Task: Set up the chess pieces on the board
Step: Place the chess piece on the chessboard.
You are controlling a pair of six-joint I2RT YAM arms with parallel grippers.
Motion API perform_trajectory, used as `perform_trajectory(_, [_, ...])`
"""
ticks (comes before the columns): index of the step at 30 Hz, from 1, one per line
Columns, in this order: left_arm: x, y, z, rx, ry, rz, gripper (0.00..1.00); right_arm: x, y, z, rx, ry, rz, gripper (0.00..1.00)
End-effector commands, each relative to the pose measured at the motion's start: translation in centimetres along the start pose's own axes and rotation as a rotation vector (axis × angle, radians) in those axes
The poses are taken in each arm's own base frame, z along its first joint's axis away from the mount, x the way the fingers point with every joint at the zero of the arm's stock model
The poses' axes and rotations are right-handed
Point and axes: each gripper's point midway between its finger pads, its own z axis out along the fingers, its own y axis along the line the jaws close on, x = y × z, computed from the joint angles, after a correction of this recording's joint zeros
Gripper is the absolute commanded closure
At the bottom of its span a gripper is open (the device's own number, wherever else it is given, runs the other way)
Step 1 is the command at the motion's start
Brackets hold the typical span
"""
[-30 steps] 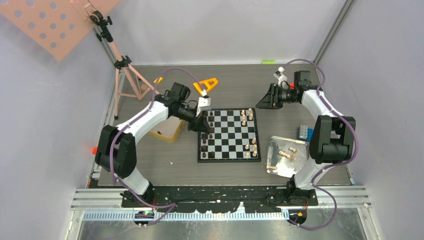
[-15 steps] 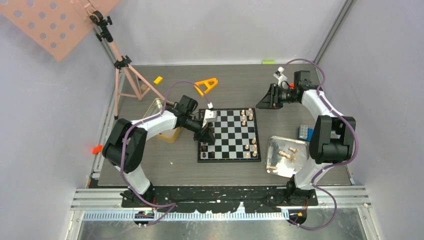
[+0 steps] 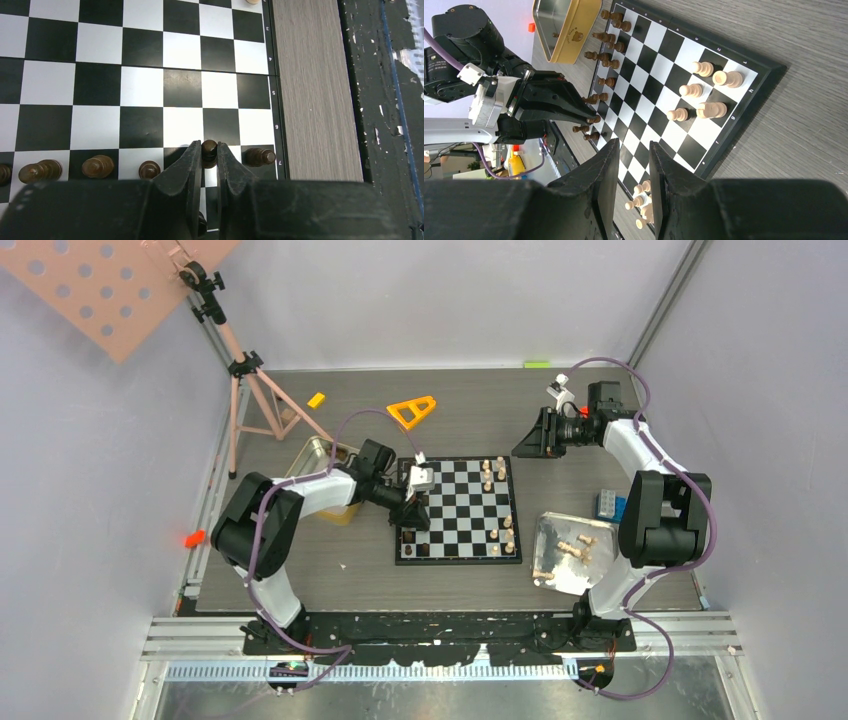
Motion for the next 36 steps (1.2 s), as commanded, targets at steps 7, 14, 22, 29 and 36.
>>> perform_trajectory(7, [-0.2,1.3,0.2,-0.050,-0.014,0.098,0.91,-1.4,0.7,-0.5,-0.011,-0.026,-0.057,0.66])
perform_trajectory(14, [-0.3,1.4,-0.1,-0.066,-0.006,0.115,0.89,-1.4,0.7,-0.5,-0.014,-0.024,-0.055,0.66])
perform_trajectory(22, [-0.3,1.4,-0.2,-0.063,0.010,0.115,0.78,-1.4,0.7,-0.5,-0.014,-0.024,-0.058,0.66])
perform_trajectory(29, [-1.1,1.3,-0.7,-0.073,0.013,0.132,0.71,-1.3,0.7,-0.4,-0.016,-0.022,-0.055,0.66])
perform_trajectory(36, [-2.6,0.9,-1.5,-0.077,0.001,0.148,0.70,-1.3,0.8,-0.4,-0.020,-0.020,-0.054,0.66])
